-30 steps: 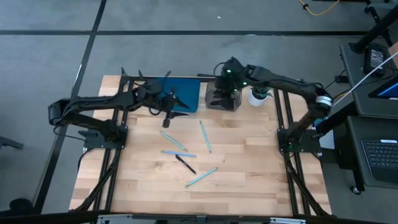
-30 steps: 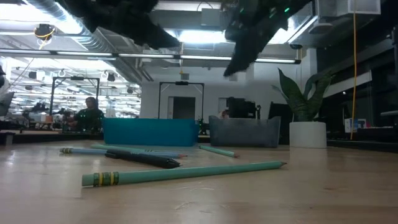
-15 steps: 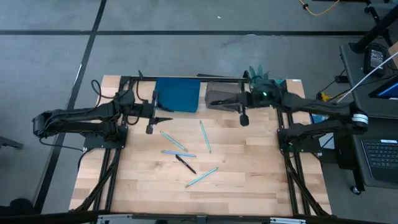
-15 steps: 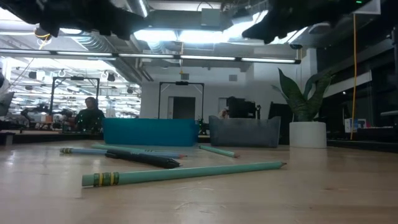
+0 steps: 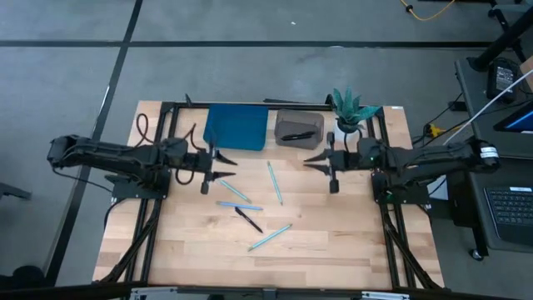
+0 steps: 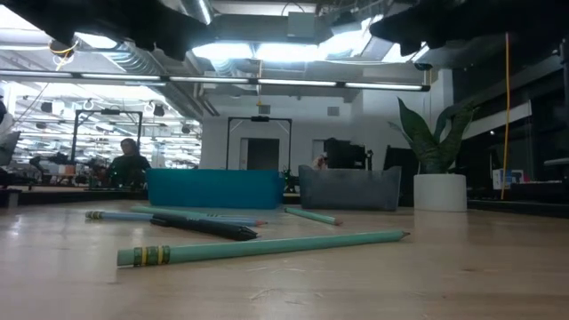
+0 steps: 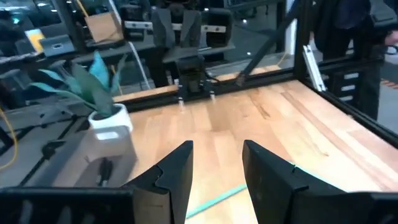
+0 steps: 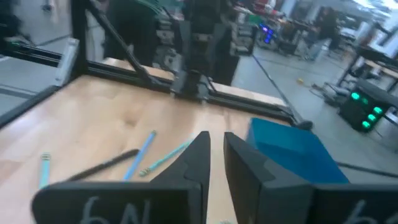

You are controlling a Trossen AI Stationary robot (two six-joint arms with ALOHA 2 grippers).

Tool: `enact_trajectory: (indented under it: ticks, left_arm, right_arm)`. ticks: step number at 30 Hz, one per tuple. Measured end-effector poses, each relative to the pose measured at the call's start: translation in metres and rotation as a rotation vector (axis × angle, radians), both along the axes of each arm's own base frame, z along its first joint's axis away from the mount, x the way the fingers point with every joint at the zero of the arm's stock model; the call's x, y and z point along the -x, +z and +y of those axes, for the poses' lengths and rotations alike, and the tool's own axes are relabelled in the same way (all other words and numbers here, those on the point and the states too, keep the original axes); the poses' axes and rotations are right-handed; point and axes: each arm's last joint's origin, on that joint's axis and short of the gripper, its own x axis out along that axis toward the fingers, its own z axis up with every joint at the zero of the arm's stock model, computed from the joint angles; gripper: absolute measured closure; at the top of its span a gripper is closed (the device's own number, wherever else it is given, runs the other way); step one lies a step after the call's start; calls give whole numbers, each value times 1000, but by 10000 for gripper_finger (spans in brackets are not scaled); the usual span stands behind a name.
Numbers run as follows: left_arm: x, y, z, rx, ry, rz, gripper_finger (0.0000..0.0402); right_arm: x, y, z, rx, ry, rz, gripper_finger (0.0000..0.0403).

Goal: Sort pens & pencils
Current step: Put the black pen into the black bin

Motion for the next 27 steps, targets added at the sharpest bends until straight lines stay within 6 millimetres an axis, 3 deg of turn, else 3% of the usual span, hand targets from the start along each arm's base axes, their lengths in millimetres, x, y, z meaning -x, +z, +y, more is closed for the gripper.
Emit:
enact_trajectory:
  ticks: [12,27]
  left_arm:
    - [-19,-25,-40,-3,-22,112,268]
    - [-60,-55,-66,1,-63,369,268]
  right_arm:
    - [7,-17,39,-30,-3,-19,354]
    - [-5,-40,46,-185,-22,56,354]
